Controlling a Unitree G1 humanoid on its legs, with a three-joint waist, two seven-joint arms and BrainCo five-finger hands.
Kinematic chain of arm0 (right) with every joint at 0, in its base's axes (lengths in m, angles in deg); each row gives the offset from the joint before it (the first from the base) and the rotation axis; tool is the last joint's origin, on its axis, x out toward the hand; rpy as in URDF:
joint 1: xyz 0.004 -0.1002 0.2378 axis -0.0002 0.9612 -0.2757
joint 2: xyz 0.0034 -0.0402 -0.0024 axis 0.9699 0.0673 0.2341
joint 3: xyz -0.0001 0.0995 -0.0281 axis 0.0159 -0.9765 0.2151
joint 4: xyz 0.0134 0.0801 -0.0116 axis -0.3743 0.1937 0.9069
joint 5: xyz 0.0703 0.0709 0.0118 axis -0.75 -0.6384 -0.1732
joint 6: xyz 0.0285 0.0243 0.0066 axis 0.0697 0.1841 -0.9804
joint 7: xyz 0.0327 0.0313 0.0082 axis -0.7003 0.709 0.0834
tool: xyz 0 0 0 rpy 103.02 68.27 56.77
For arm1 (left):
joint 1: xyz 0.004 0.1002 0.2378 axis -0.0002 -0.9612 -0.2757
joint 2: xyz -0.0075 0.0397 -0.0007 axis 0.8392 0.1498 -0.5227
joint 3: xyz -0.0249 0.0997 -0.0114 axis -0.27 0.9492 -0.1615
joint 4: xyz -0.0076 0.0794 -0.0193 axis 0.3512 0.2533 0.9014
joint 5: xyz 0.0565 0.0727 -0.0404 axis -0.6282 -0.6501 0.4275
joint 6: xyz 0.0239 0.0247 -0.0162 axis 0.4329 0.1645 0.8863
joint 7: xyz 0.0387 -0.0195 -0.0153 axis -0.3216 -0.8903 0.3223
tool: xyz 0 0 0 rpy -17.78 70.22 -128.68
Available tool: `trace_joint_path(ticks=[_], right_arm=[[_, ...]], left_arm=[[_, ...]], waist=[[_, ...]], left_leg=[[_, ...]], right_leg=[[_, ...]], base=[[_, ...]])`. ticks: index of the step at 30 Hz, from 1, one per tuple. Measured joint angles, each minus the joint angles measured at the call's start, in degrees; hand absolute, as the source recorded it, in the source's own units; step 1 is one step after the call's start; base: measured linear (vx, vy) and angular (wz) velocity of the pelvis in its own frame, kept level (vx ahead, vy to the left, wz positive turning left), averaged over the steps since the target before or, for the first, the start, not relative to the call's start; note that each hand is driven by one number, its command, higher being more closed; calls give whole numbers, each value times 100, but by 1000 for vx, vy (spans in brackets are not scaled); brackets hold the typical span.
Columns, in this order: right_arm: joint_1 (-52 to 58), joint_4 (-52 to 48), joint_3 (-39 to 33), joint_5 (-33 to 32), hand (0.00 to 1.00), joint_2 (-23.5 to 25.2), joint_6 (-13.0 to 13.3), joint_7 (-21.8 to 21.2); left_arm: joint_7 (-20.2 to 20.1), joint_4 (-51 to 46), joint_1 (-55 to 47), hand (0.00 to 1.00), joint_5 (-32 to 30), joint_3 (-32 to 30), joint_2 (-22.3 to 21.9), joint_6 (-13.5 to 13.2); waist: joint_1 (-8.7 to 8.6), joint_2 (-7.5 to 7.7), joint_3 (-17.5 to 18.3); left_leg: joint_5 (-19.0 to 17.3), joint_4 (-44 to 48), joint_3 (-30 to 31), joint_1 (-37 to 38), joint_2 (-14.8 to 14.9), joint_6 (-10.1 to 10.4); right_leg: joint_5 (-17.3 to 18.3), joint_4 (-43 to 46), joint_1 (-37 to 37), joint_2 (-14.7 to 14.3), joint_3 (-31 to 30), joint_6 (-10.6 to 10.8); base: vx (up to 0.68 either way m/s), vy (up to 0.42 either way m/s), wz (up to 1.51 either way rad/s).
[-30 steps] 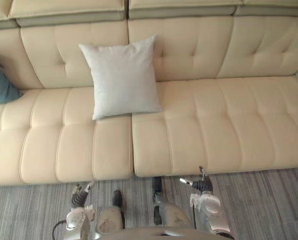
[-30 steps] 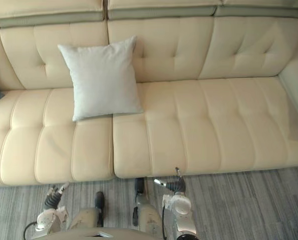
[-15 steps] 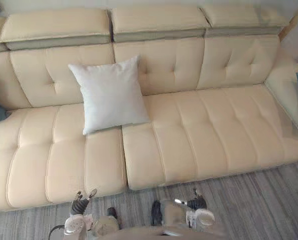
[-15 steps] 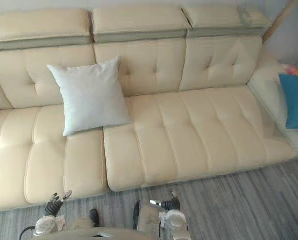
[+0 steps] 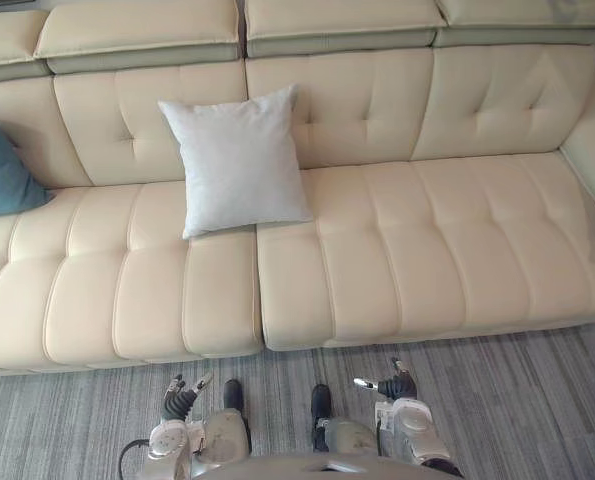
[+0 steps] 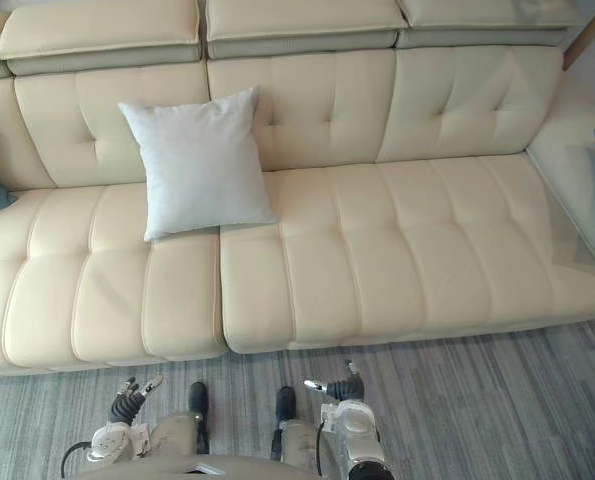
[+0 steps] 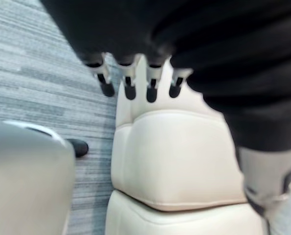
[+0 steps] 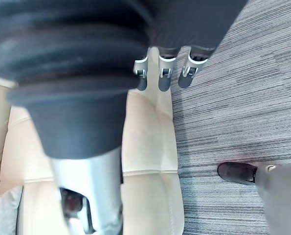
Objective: Pick up cushions and gather them together orderly.
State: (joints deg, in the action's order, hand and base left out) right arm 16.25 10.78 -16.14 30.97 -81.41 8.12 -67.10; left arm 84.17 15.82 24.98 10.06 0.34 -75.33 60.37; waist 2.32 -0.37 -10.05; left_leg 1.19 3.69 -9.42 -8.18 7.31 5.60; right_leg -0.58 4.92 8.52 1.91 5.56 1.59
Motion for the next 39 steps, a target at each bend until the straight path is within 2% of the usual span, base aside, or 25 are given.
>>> trace_joint_path(ticks=[1,2,3,4,5,6,8,9,10,12,15,17,21,26,27,28,29,30,31,32,33,34,36,39], right_arm=[[29,0,-13,0,0,1,-2,0],[197,-3,-44,0,0,104,0,0],[240,-1,-45,0,0,89,-1,-3],[328,-2,-50,0,0,44,-2,-8],[326,40,-110,-4,0,65,-28,-11],[389,36,-118,-2,0,147,-25,-20],[556,95,-156,-42,0,266,-30,-50],[547,147,-155,-44,0,275,-31,-61],[541,210,-159,-47,0,269,-30,-61],[519,281,-184,-52,0,251,-32,-62],[415,474,-217,-55,0,245,-34,-83],[414,474,-219,-68,0,241,-28,-83],[411,522,-271,-111,0,208,-28,-86],[192,685,-252,-240,0,186,-33,-119],[156,684,-241,-256,0,180,-37,-126],[57,683,-195,-271,0,157,-47,-131],[-2,682,-197,-283,0,115,-72,-141],[-81,684,-196,-306,0,71,-103,-139],[-144,680,-200,-320,0,63,-116,-139],[-169,679,-201,-320,0,56,-118,-137],[-151,681,-197,-319,0,62,-120,-137],[-135,686,-193,-318,0,36,-121,-136],[-122,682,-200,-317,0,-38,-119,-136],[-122,679,-169,-310,0,-97,-121,-138]], left_arm=[[0,1,-2,0,-1,3,-7,1],[1,30,24,0,-39,-27,45,8],[1,68,36,0,-50,-26,43,7],[3,165,13,0,-77,-18,4,12],[-1,263,46,0,-101,-14,15,30],[0,353,50,0,-103,-11,37,38],[1,373,26,0,-102,-12,94,48],[2,385,3,0,-103,-2,115,63],[2,422,9,0,-103,39,133,71],[-3,474,33,0,-113,117,139,77],[-11,611,74,0,-217,160,131,108],[-11,615,83,0,-220,161,134,123],[-41,788,211,0,-225,215,125,126],[-55,821,294,0,-230,227,144,129],[-55,818,299,0,-231,225,148,129],[-55,806,310,0,-233,221,149,129],[-58,801,393,0,-237,223,124,131],[-59,778,402,0,-239,228,114,132],[-60,776,403,0,-239,247,135,131],[-62,774,396,0,-239,283,158,132],[-63,761,372,0,-239,304,204,132],[-65,768,358,0,-237,321,258,141],[-111,630,416,0,-231,362,220,135],[-146,573,398,0,-225,437,197,128]], waist=[[-10,24,5],[-21,186,44],[-14,175,54],[-17,58,119],[-49,43,137],[-106,71,166],[-107,160,241],[-144,252,328],[-171,205,356],[-214,237,412],[-221,98,443],[-229,90,446],[-245,30,455],[-337,61,410],[-354,69,385],[-392,55,339],[-436,-26,254],[-422,-146,200],[-408,-196,173],[-419,-264,122],[-415,-204,141],[-386,-146,145],[-480,-249,86],[-417,-274,61]], left_leg=[[-7,-60,-12,26,-31,6],[-215,417,-46,-64,-184,-160],[-324,775,-37,-93,-196,-222],[-767,946,26,22,-118,-206],[-871,930,-7,52,-162,-172],[-872,836,-27,142,-225,-175],[-854,449,-163,354,-391,-159],[-809,246,-168,473,-473,-159],[-769,122,-172,531,-518,-170],[-713,99,-169,638,-524,-207],[-673,97,-336,851,-502,-294],[-690,105,-345,961,-489,-287],[-941,141,-658,1226,-392,-265],[-1421,662,-1662,1100,-380,-353],[-1483,755,-1828,1081,-363,-370],[-1541,828,-2094,1041,-288,-394],[-1555,839,-2371,1023,-194,-400],[-1545,830,-2645,1048,-26,-383],[-1521,831,-2869,1103,84,-342],[-1497,834,-3096,1193,157,-300],[-1487,877,-3238,1268,140,-277],[-1517,932,-3285,1330,160,-223],[-1464,932,-3275,1387,198,-128],[-1468,1586,-3239,1358,483,-105]], right_leg=[[-1,-4,4,32,-2,2],[-6,-14,91,270,-4,-2],[-8,-13,84,291,-12,2],[-29,-34,74,182,-46,42],[-83,-67,34,188,-162,127],[-105,-289,-108,198,-226,164],[-282,-570,-240,291,-393,184],[-337,-670,-278,330,-460,219],[-386,-713,-285,349,-479,200],[-443,-762,-356,344,-486,256],[-498,-872,-477,256,-703,288],[-502,-883,-521,229,-825,285],[-598,-925,-544,59,-1222,241],[-929,-879,14,-134,-2230,305],[-975,-884,90,-143,-2230,278],[-864,-916,172,-129,-2028,-29],[-633,-844,280,-77,-1362,-402],[-591,-511,497,-31,-512,-459],[-486,-109,618,12,308,-540],[-205,311,633,124,1274,-613],[4,510,522,242,1882,-687],[49,549,442,298,2206,-664],[100,668,480,168,2004,-602],[351,865,545,33,1649,-534]], base=[[-71,95,-3],[-45,101,-13],[-36,139,-32],[-7,91,-34],[-15,112,-33],[0,115,-27],[48,116,-29],[91,72,-20],[109,46,-10],[145,33,-8],[200,10,-36],[117,-17,-48],[46,-2,-71],[-93,6,-123],[-150,-8,-133],[-186,-35,-109],[-191,-42,-132],[-157,-40,-131],[-29,-48,-135],[74,-94,-110],[102,-124,-103],[86,-162,-75],[70,-158,-58],[51,-109,-73]])
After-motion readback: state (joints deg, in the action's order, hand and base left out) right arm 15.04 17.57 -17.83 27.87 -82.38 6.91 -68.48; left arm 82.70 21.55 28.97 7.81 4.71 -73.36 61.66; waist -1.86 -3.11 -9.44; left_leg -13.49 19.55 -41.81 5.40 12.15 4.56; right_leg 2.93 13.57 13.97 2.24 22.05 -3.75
